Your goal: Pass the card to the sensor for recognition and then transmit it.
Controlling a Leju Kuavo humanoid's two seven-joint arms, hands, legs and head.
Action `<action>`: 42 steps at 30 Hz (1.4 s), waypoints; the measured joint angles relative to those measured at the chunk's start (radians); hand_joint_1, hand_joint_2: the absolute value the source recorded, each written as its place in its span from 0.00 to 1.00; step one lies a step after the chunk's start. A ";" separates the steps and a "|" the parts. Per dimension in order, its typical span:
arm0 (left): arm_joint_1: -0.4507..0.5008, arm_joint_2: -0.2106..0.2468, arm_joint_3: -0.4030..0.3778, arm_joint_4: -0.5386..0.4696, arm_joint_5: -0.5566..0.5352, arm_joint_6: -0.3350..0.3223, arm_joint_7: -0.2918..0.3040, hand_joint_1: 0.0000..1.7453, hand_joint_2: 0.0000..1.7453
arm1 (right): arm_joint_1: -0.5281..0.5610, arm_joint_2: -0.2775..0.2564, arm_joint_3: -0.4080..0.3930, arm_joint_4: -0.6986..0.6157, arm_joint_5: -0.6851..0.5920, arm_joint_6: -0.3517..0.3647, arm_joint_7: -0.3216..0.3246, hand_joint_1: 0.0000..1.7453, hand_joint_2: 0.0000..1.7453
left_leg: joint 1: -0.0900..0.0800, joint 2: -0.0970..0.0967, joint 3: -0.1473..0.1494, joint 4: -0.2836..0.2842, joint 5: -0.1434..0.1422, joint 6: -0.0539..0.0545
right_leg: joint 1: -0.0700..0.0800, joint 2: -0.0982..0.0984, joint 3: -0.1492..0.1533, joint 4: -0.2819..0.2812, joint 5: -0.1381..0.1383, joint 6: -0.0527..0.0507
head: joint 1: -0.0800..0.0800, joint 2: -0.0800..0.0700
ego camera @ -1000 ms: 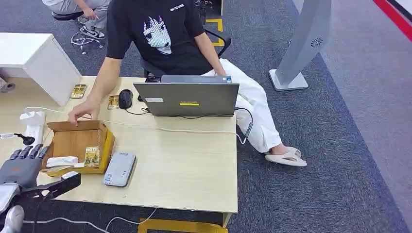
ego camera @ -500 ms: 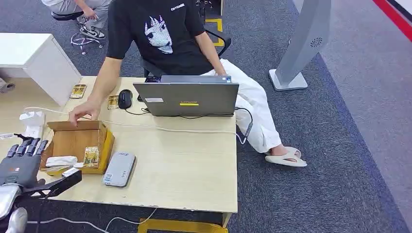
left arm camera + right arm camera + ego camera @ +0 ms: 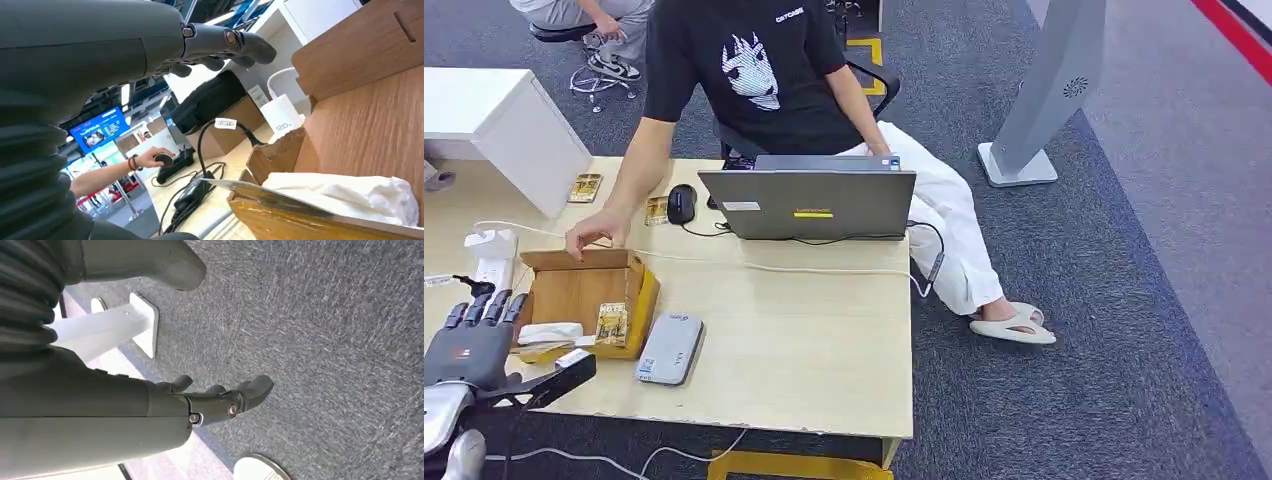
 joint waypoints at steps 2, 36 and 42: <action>0.000 0.000 -0.002 0.003 0.000 0.010 0.000 0.00 1.00 | 0.000 0.000 0.000 0.000 0.000 -0.003 0.000 0.00 1.00 | 0.000 0.000 0.000 0.000 0.000 0.000 | 0.000 0.000 0.000 0.000 0.000 0.000 | 0.000 0.000; -0.004 -0.055 -0.060 0.069 0.000 0.096 0.064 0.98 1.00 | 0.006 0.000 0.023 -0.024 0.000 0.005 0.012 0.00 1.00 | 0.000 0.001 0.000 0.000 0.000 0.000 | 0.000 0.000 -0.001 0.000 0.000 0.000 | 0.000 0.000; -0.009 -0.063 -0.061 0.069 0.000 0.096 0.061 0.96 1.00 | 0.008 0.000 0.023 -0.024 0.000 0.005 0.012 0.00 1.00 | 0.000 0.001 0.000 0.000 0.000 0.000 | 0.000 0.002 -0.001 0.000 0.000 0.000 | 0.000 0.000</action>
